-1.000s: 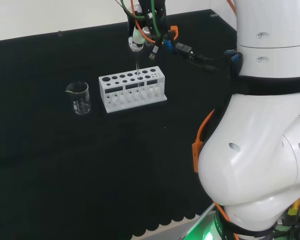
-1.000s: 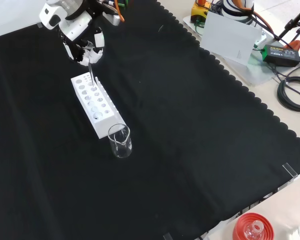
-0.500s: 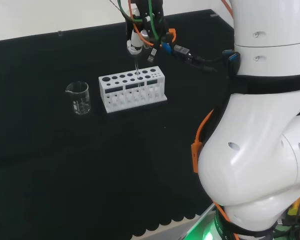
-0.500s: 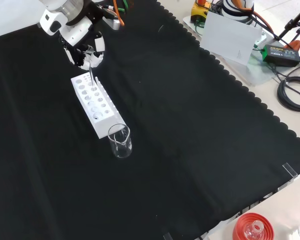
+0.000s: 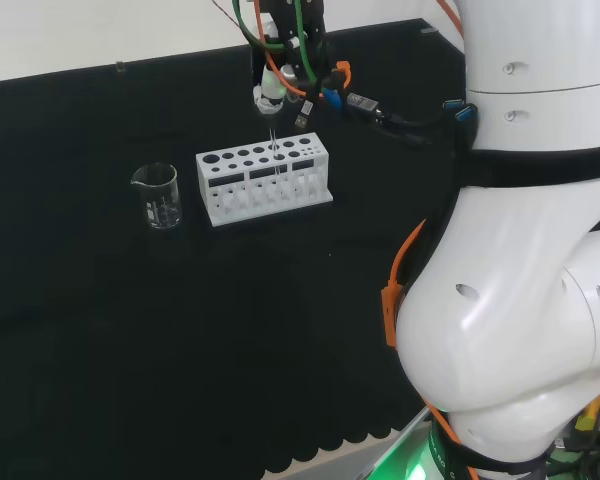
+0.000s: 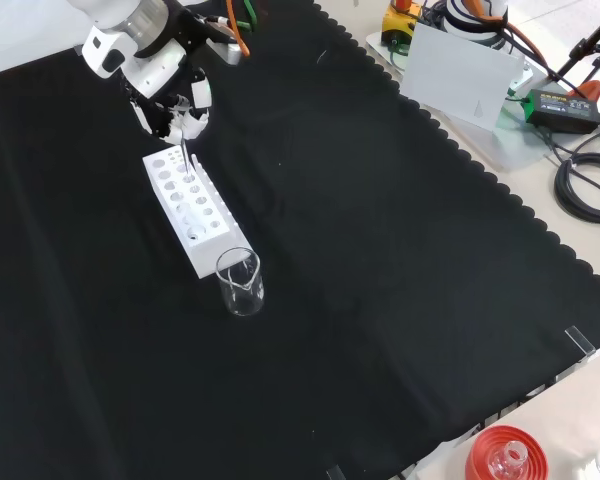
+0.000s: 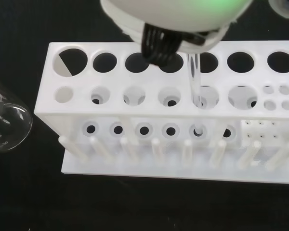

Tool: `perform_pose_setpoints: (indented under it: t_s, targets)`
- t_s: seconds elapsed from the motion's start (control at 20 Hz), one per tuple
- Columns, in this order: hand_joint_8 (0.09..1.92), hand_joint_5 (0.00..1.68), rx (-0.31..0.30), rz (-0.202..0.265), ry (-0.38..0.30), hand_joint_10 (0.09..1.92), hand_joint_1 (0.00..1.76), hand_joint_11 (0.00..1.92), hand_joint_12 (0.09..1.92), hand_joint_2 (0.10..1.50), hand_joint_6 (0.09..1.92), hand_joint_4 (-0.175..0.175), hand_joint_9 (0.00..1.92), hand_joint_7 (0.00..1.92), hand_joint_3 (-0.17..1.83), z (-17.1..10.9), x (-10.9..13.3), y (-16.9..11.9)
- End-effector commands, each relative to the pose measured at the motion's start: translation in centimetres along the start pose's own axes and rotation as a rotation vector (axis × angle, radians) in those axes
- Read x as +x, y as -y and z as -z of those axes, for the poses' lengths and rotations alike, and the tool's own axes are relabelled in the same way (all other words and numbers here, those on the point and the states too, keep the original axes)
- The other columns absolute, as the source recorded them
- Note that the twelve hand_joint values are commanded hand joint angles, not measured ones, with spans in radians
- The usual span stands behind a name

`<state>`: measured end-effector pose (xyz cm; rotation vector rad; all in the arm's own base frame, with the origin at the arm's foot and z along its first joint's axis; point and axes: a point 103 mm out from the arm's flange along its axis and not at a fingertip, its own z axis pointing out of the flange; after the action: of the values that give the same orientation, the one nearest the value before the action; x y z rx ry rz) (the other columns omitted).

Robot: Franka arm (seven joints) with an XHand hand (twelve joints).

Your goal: Put the glass rod back on the white test tube rack.

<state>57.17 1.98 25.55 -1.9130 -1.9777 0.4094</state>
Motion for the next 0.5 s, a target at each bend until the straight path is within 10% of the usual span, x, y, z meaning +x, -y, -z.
perform_pose_setpoints:
  t_s: [0.05, 0.5]
  targets:
    - [0.61, 1.20, 0.006, 0.003, 0.000, 0.15, 1.33, 1.59, 0.58, 0.63, 0.59, -0.175, 1.83, 1.43, 0.69, -0.13, -0.02, 0.01]
    - [0.61, 1.20, 0.007, 0.008, -0.005, 0.15, 1.33, 1.59, 0.58, 0.63, 0.59, -0.175, 1.83, 1.43, 0.69, -0.07, 0.11, 0.19]
